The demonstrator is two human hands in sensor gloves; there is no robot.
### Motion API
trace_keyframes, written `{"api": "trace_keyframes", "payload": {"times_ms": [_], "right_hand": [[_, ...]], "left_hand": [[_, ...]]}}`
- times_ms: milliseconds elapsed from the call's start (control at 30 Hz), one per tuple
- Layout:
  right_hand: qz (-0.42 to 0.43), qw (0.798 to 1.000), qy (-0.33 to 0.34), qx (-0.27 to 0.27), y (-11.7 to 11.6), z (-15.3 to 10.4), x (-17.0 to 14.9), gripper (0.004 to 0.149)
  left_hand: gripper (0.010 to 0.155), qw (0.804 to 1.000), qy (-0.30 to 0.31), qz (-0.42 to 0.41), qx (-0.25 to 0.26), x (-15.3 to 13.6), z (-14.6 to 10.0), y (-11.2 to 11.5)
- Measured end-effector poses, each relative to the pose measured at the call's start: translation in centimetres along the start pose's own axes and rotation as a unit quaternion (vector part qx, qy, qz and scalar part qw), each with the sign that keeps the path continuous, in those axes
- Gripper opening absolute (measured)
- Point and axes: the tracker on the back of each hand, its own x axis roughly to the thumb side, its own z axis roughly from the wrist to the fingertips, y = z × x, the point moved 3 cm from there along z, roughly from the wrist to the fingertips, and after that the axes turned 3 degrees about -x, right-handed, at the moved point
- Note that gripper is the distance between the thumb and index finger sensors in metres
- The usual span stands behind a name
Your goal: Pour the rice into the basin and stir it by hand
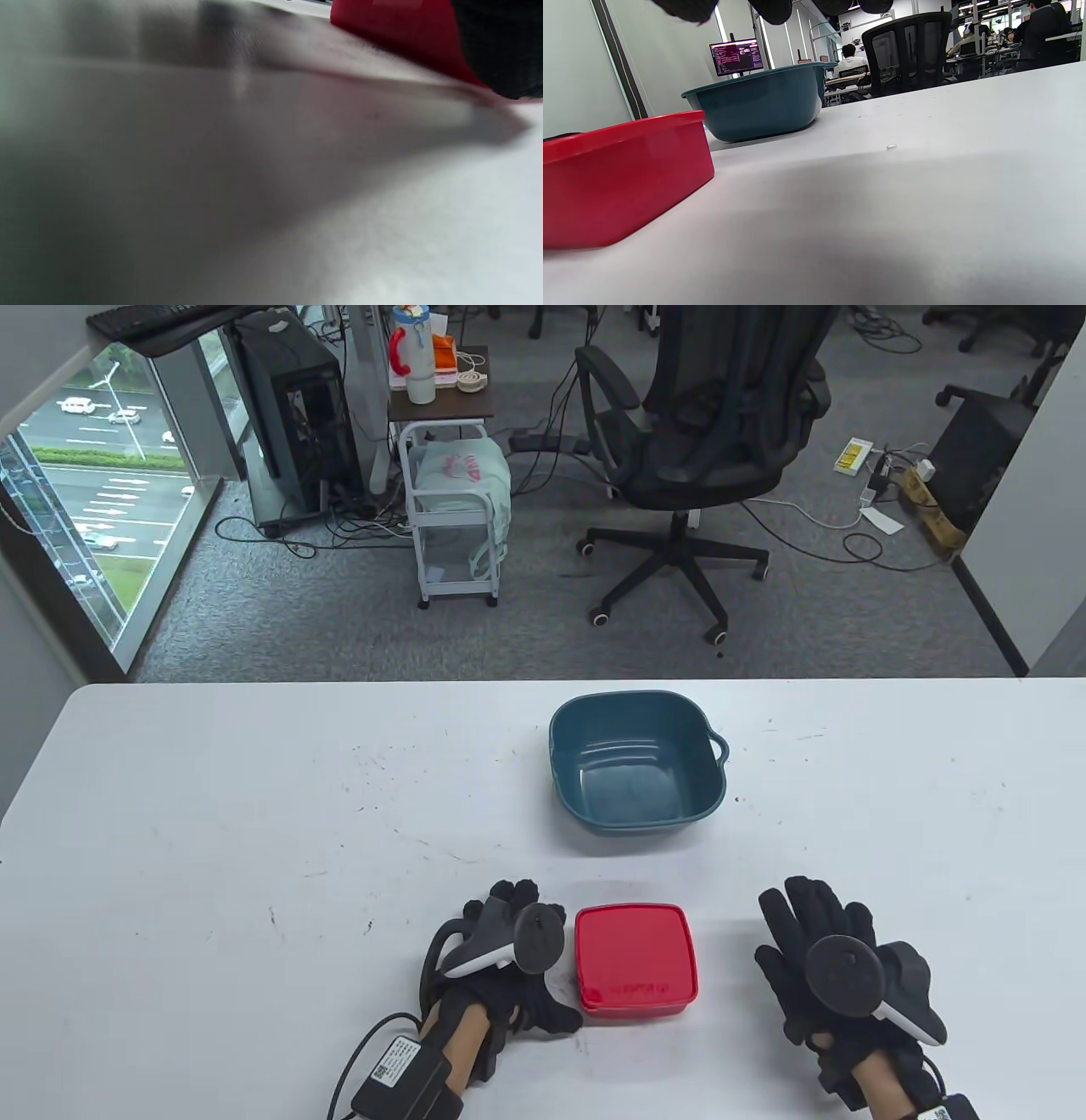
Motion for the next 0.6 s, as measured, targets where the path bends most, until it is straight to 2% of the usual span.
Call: {"api": "trace_keyframes", "payload": {"times_ms": [233,300,433,533,600], "right_hand": [[0.0,1.0,0.005,0.012,-0.5,0.2,0.8,0.068],[0.008,1.0,0.013,0.01,-0.4,0.2,1.6,0.068],[0.035,0.998,0.06,0.004,-0.1,0.7,6.0,0.068],[0.006,0.995,0.092,0.041,-1.3,1.5,10.0,0.071],[-0.023,0.991,0.104,0.086,-2.7,2.2,12.7,0.073]], "left_hand": [[0.129,0.994,0.01,-0.085,-0.064,-0.3,1.3,1.3],[0.129,0.995,0.01,-0.083,-0.059,-0.3,1.3,1.2],[0.129,0.995,0.01,-0.083,-0.063,-0.4,1.3,1.4],[0.129,0.994,0.011,-0.083,-0.064,-0.4,1.3,1.4],[0.129,0.994,0.011,-0.083,-0.065,-0.4,1.2,1.3]]}}
